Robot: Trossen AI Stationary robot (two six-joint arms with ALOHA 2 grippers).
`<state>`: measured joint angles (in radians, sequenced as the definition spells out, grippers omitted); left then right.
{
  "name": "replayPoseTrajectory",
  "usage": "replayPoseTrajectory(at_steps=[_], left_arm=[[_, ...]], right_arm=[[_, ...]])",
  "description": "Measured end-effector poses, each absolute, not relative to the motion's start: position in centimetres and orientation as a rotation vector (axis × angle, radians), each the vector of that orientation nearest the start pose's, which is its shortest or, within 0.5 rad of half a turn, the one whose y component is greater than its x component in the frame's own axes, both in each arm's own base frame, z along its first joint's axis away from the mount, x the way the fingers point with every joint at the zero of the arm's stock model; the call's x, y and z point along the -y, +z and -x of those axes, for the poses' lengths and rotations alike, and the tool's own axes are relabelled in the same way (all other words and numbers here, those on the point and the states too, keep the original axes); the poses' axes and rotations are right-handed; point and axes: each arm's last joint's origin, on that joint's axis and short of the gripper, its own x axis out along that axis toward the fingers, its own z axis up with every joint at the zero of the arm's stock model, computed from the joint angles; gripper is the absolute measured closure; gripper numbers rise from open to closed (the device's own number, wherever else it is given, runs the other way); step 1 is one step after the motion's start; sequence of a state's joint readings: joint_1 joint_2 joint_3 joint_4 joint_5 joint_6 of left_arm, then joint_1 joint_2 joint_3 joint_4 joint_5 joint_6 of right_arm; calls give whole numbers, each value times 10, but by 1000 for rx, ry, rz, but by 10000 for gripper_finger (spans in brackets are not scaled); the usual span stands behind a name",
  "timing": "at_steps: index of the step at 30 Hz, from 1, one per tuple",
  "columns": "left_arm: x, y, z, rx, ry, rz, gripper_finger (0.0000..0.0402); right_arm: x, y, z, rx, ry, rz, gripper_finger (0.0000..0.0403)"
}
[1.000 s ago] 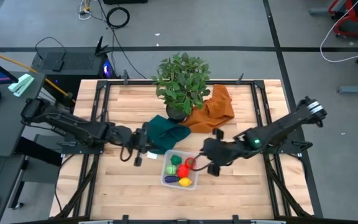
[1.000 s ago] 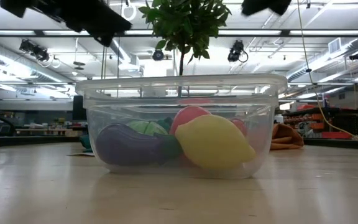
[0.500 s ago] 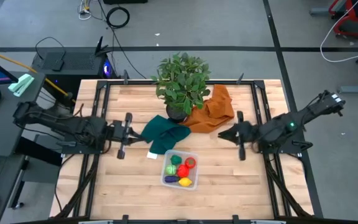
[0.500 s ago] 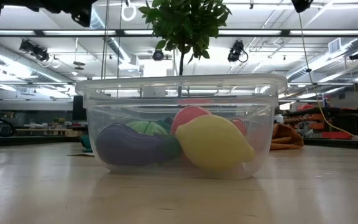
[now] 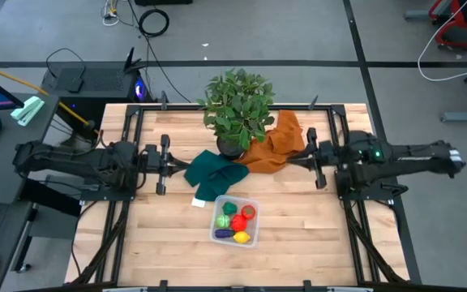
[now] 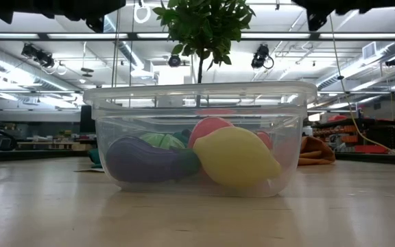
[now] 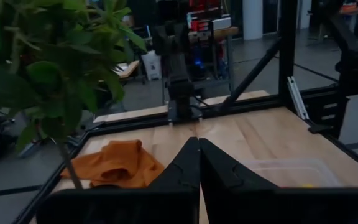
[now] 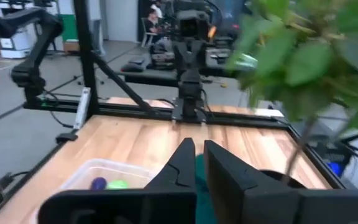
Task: Pick and placing Produce into tupperware
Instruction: Return to Home Position
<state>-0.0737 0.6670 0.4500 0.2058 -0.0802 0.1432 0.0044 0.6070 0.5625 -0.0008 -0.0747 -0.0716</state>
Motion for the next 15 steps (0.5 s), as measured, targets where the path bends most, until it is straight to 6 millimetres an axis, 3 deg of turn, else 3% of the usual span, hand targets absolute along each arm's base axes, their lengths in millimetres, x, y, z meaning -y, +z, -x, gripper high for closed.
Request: replayPoseTrajectory(at_steps=[7, 15], left_arm=[[3, 271, -161, -21, 18, -117, 392], [6, 266, -161, -67, -3, -89, 392]], right_arm=[[20, 294, -139, -100, 90, 12, 403], [16, 298, -113, -79, 80, -16, 403]])
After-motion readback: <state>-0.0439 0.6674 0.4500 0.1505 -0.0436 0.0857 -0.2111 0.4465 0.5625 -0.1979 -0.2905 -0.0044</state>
